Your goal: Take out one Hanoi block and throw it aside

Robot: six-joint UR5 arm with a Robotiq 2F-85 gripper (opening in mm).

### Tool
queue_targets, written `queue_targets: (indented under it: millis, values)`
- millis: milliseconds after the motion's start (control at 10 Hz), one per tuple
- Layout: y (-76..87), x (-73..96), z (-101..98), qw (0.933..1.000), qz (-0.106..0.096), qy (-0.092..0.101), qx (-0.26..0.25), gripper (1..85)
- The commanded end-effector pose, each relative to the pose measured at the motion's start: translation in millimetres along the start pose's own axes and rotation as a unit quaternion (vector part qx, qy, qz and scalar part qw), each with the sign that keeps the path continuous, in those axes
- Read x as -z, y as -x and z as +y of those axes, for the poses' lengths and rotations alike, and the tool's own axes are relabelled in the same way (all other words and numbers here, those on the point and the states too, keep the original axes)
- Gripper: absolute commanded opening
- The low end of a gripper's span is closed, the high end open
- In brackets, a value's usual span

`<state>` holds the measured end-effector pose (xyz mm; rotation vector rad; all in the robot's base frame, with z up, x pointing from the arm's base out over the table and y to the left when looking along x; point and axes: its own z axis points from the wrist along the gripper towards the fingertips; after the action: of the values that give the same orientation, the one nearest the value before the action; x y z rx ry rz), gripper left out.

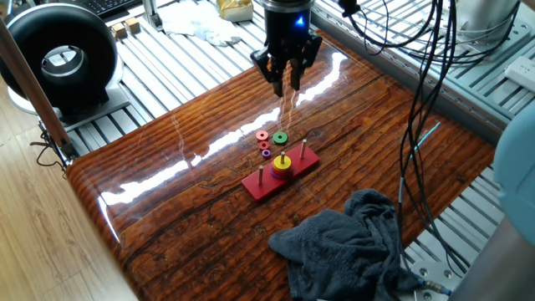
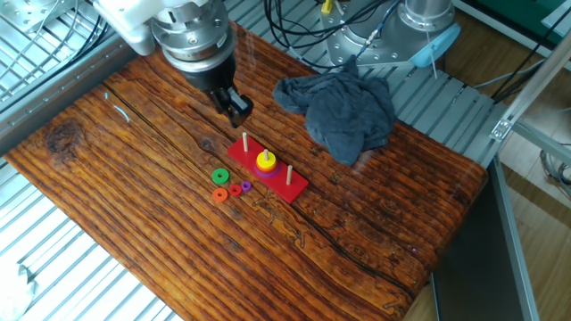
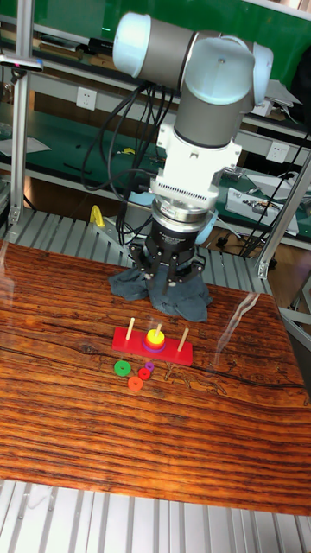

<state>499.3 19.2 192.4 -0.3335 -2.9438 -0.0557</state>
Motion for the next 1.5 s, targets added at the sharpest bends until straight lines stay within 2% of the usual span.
queue_targets:
  millis: [0, 100, 200, 300, 500, 600, 800, 900, 1000, 1100, 1200, 1400]
  values:
    - [-8.3, 1.2, 6.3, 0.9998, 0.012, 0.007, -0.017, 1.0]
    - [-12.6, 1.9, 9.3, 0.9999, 0.009, 0.003, -0.013, 1.0]
    - [-12.8, 3.6, 21.5, 0.9995, -0.005, 0.016, -0.027, 1.0]
    - [-13.8, 6.4, 22.6, 0.9995, -0.011, 0.014, -0.027, 1.0]
    - [-11.6, 11.6, 31.2, 0.9991, -0.023, 0.025, -0.024, 1.0]
    - [-3.4, 10.3, 33.7, 0.9986, -0.043, 0.024, -0.018, 1.0]
    - [6.8, 6.1, 34.1, 0.9967, -0.08, 0.006, -0.009, 1.0]
    - [4.7, 3.6, 40.5, 0.9963, -0.085, 0.018, -0.003, 1.0]
    - [-1.7, 2.0, 45.1, 0.9967, -0.075, 0.03, 0.001, 1.0]
    - [-9.2, 0.6, 43.2, 0.9977, -0.061, 0.028, 0.009, 1.0]
    - [-10.9, -0.7, 41.5, 0.9979, -0.057, 0.027, 0.013, 1.0]
    - [-10.5, -11.6, 36.5, 0.9973, -0.064, 0.025, 0.025, 1.0]
